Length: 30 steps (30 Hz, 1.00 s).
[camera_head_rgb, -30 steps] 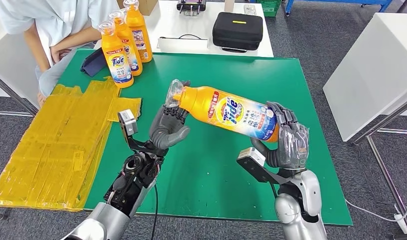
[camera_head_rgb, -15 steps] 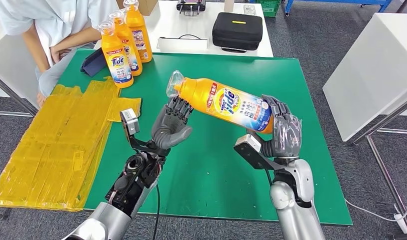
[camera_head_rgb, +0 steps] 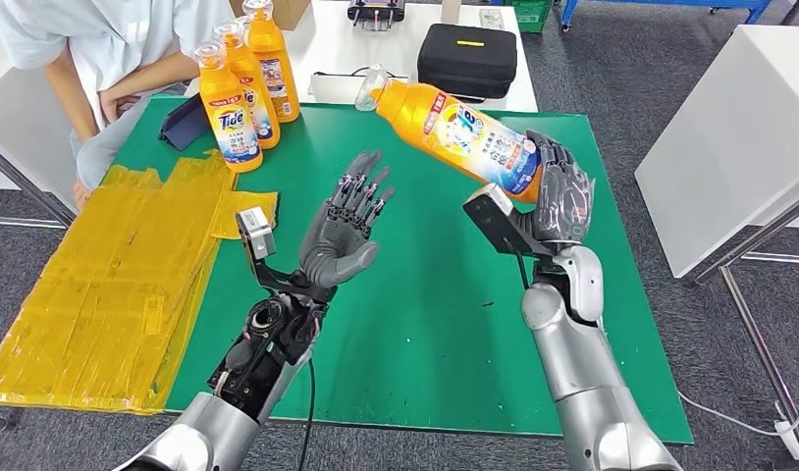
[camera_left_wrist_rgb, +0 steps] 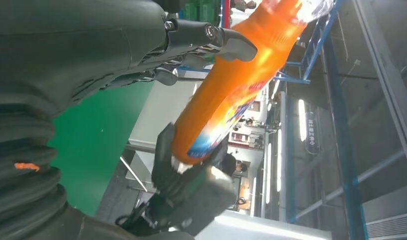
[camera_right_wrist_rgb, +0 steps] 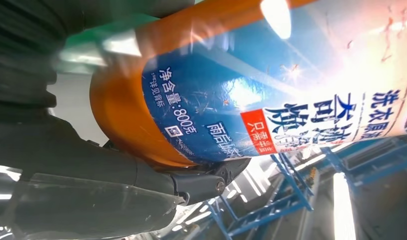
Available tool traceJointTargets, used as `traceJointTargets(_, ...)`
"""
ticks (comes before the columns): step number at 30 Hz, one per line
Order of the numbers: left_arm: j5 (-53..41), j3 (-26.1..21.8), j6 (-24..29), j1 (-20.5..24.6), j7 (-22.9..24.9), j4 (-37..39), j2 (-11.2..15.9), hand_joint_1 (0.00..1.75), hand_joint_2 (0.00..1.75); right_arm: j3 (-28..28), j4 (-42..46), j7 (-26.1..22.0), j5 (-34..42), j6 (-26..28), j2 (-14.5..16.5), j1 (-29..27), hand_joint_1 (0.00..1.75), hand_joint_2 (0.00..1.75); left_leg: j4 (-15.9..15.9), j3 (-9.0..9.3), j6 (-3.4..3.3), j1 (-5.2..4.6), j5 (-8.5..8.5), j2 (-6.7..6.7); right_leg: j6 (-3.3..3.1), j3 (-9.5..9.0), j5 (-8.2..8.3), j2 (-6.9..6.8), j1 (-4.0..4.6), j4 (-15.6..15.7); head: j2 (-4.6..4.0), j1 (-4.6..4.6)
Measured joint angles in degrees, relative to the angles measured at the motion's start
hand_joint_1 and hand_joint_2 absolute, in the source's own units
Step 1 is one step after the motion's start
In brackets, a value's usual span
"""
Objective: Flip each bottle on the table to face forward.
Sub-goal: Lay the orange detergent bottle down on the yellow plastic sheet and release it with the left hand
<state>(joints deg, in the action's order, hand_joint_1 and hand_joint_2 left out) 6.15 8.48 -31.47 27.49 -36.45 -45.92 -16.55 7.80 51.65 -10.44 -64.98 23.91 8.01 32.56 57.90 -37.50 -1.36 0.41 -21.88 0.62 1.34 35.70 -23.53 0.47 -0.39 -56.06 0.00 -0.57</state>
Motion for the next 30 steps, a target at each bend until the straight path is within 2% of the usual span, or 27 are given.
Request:
traceJointTargets(9, 0.33, 0.79, -0.17, 0.82, 1.5, 0.32, -1.15, 0.0, 1.75, -0.41, -1.1, 0.31, -2.0, -0.44, 1.61, 0.61, 1.75, 1.75, 0.0, -0.02, 0.0, 0.0, -0.01, -0.01, 0.0, 0.02, -0.01, 0.0, 0.0, 0.0, -0.01, 0.0)
traceJointTargets(16, 0.38, 0.96, 0.25, 0.84, 1.78, 0.37, -1.43, 0.0, 1.75, -0.27, 3.48, 0.38, -3.04, -2.0, 3.14, -0.88, 1.75, 1.75, 0.0, 0.0, 0.0, 0.0, 0.0, -0.02, 0.0, 0.02, 0.0, 0.01, 0.0, 0.0, -0.01, 0.0)
traceJointTargets(30, 0.46, 1.54, 1.09, 0.81, 2.22, 0.36, -1.46, 0.0, 1.75, 1.16, 9.68, 0.18, -3.42, -3.66, 4.09, -2.97, 1.75, 1.75, 0.0, -0.01, 0.0, 0.0, -0.01, -0.02, 0.0, 0.02, -0.01, 0.01, 0.0, 0.0, -0.01, 0.01)
